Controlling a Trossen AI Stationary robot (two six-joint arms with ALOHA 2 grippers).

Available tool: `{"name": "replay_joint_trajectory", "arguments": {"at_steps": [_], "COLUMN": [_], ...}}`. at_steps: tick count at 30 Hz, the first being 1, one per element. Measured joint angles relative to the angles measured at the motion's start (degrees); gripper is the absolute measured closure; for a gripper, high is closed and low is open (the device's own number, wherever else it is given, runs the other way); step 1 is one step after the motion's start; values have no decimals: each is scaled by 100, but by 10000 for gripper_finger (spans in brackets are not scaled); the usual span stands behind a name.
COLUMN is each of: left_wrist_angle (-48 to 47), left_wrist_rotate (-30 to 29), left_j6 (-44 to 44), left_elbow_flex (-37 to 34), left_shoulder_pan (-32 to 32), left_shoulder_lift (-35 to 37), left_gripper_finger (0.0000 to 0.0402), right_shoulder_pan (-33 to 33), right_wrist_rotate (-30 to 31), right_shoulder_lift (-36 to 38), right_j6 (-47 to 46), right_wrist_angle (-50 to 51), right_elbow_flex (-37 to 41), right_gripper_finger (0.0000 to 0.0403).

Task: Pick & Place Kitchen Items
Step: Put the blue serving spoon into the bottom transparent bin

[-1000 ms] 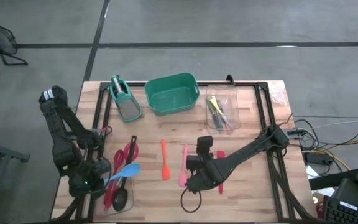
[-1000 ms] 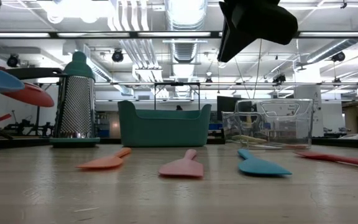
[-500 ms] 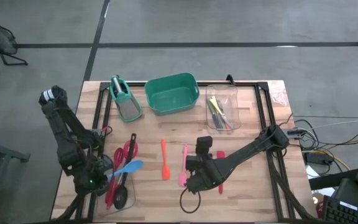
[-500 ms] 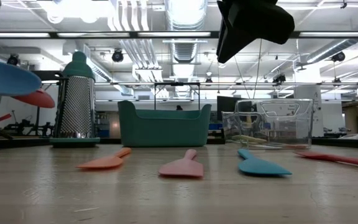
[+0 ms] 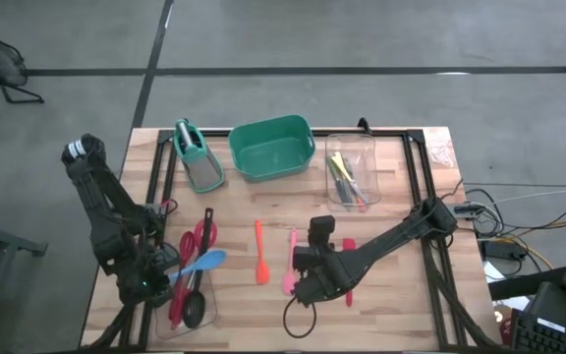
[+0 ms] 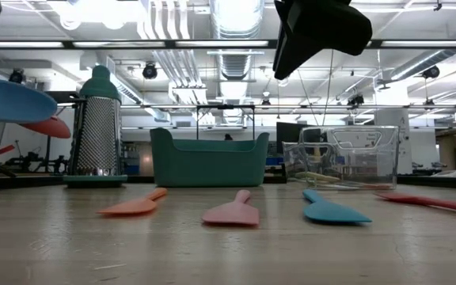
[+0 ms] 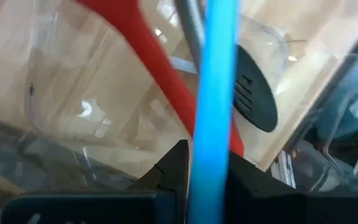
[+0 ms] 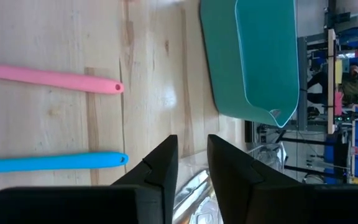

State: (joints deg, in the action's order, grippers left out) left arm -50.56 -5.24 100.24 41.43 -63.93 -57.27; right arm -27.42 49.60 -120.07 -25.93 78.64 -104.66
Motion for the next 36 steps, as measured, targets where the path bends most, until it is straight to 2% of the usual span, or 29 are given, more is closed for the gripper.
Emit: {"name": "replay_joint_trajectory", "arguments": {"at_steps": [4,6,10,13,14,16,18,20,26,30,33,36], "left_wrist_angle": [3,-8,-13,-45,-67,-4,103,352,904,860,852,564], "left_wrist_rotate": [-496,-1167,-2302,-2439,-2651,-3491,-4251,-4692,-4780,-4288,-4248,-4283], "left_j6": [-165,-120,527,849,1061,1548,1649,1640,1545,1428,1466,1126], "left_elbow_flex": [0,28,66,50,44,44,60,55,276,620,862,1099], "left_shoulder_pan": [18,16,2,-2,-6,-29,-64,-72,-192,-406,-663,-834], "left_shoulder_lift": [253,404,537,381,285,52,-196,-491,-1701,-2281,-2626,-2846], "left_gripper_finger": [338,346,355,355,356,356,356,353,356,350,345,354], "right_shoulder_pan": [4,4,7,7,7,7,15,22,9,4,4,7], "right_wrist_rotate": [0,-1,-1,-2,-2,-2,-2,-2,-19,-25,-59,-61], "right_shoulder_lift": [0,0,0,0,0,0,0,0,0,0,0,-2], "right_j6": [0,2,57,59,58,61,61,46,-98,-108,-110,-112], "right_wrist_angle": [-17,-21,-21,-21,-21,-28,-48,-93,-162,-266,-285,-315], "right_elbow_flex": [0,0,0,0,0,0,0,0,95,248,377,456], "right_gripper_finger": [338,345,355,359,360,359,355,350,332,320,314,309]}}
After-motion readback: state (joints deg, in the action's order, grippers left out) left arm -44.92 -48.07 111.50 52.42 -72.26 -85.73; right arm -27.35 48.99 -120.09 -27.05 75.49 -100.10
